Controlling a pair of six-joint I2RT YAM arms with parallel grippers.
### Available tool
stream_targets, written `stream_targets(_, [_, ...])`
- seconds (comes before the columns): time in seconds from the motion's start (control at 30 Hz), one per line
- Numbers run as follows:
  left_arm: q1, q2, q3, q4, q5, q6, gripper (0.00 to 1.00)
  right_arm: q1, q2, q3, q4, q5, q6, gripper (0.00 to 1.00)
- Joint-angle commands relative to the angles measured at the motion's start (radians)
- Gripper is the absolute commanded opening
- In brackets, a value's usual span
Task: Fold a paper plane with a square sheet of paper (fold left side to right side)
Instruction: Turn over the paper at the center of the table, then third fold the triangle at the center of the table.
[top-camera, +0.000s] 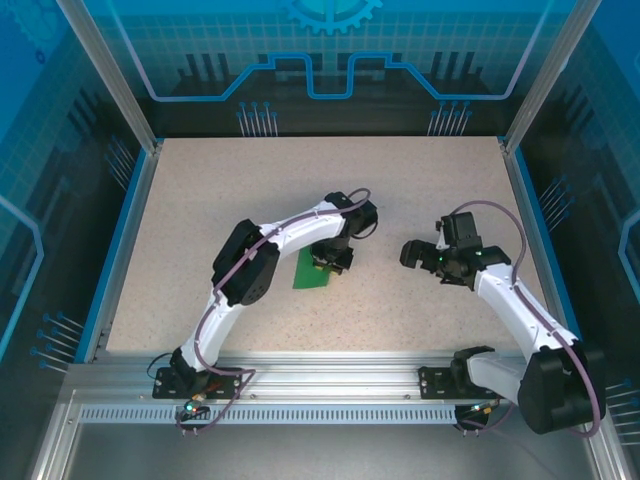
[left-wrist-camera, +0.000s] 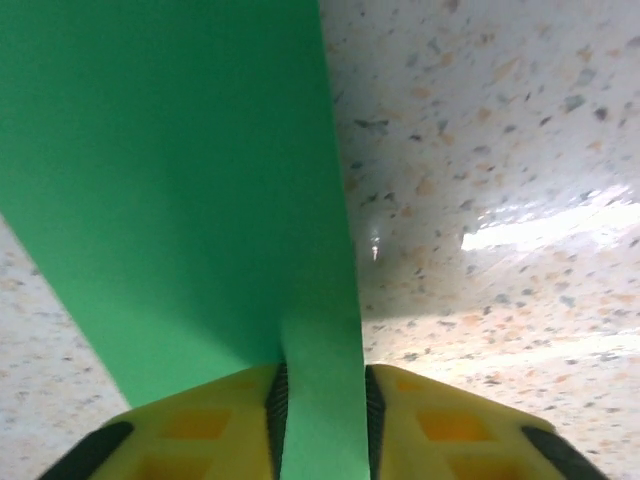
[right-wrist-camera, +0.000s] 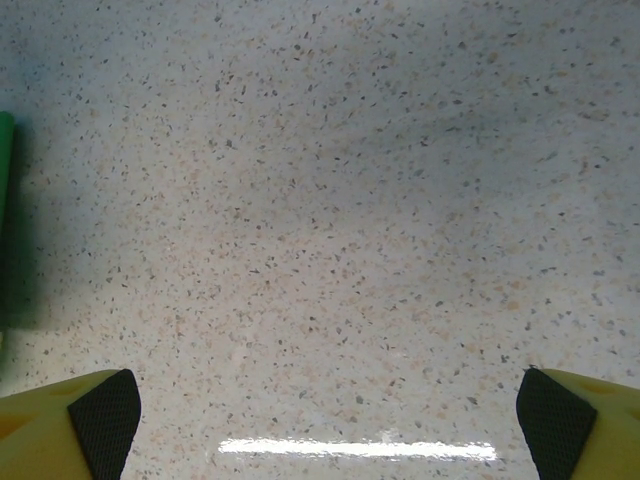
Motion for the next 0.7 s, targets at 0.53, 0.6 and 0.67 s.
stream_targets(0.53, [0.329, -0.6, -0.646, 0.598, 0.462, -0.023, 0.62, 0.242, 0.302, 0.139, 0.214, -0.111, 0.077, 0.75])
stream_targets(0.6, [0.372, -0.635, -0.713, 0.647, 0.497, -0.03, 0.63, 0.278, 0.374, 0.193, 0.252, -0.121, 0.09, 0.68])
stream_targets(0.67, [0.408, -0.66, -0.773, 0.703, 0.533, -0.05, 0.64, 0.309, 0.45, 0.243, 0.276, -0.121, 0.106, 0.6])
